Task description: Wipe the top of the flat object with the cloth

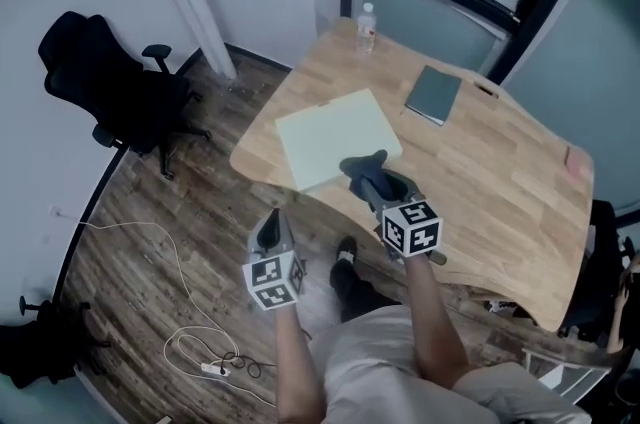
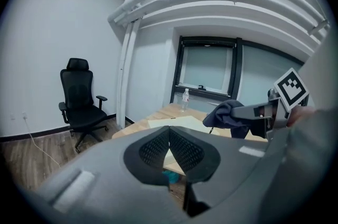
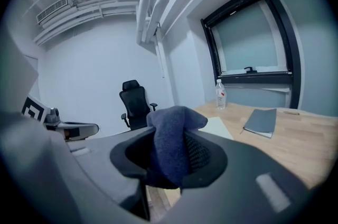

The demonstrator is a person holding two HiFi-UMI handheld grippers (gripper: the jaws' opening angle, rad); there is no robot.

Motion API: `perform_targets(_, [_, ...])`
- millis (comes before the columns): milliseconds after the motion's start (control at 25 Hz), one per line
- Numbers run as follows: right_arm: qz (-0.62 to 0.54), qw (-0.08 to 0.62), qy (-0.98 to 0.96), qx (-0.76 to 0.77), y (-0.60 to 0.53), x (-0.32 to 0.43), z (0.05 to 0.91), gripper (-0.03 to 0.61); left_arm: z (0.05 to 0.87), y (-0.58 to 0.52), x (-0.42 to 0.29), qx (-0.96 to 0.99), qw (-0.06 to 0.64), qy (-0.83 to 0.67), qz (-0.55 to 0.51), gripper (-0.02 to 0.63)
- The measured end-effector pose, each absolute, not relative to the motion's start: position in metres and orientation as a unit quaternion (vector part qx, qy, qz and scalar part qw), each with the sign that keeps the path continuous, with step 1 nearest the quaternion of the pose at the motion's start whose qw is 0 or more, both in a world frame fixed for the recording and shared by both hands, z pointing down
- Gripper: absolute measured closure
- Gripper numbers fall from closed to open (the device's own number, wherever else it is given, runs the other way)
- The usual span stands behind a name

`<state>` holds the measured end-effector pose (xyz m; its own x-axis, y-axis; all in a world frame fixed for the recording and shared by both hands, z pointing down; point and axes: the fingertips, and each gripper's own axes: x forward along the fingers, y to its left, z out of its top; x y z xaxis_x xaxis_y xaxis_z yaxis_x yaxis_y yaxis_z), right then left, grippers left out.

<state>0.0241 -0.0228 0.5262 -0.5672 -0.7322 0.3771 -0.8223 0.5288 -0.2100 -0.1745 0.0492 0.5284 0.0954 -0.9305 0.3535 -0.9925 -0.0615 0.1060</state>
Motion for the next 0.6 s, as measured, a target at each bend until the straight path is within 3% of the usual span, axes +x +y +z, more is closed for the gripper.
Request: perform_targets(600, [0.195,0.141,-0.865,0.440,-0.157,-0.004,0.537,0.443,0.574,-0.089,-0.145,0.753,0.203,-0.613,0.127,0.606])
